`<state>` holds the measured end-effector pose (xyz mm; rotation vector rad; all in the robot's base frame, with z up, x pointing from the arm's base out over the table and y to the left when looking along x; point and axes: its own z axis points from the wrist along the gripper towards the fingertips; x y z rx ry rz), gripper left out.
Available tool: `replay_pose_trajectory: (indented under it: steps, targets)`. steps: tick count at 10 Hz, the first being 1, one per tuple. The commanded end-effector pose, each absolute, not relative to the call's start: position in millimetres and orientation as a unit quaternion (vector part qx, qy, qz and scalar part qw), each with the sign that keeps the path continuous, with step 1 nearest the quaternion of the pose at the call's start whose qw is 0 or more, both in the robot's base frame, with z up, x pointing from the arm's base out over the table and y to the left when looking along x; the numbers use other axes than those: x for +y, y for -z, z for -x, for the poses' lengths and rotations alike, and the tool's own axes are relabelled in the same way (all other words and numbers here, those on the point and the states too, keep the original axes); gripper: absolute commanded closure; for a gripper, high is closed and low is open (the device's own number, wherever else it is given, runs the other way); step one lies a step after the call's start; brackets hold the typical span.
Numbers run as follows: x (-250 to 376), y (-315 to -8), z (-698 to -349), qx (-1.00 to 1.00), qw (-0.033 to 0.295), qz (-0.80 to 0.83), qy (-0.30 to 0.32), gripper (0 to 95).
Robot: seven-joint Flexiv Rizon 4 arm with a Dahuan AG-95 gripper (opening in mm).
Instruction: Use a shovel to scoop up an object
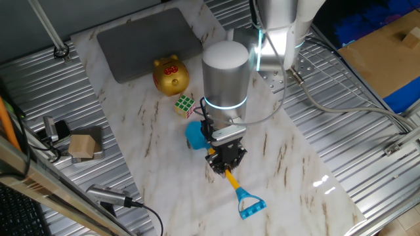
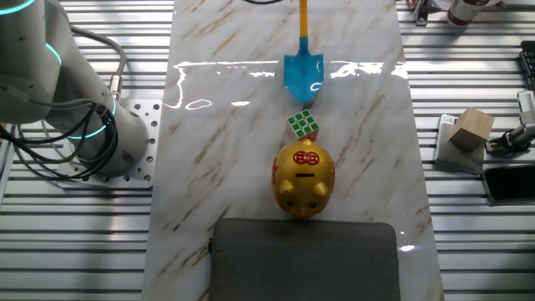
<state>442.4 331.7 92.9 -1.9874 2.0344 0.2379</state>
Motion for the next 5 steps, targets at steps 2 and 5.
replay_pose_trajectory:
  steps: [2, 5]
  targets:
    - [319.1, -90.0, -438.0, 0.697, 0.140, 0.699, -0.083, 95.0]
    - [307.2, -84.0, -434.7, 0.688, 0.141, 0.707, -0.081, 95.0]
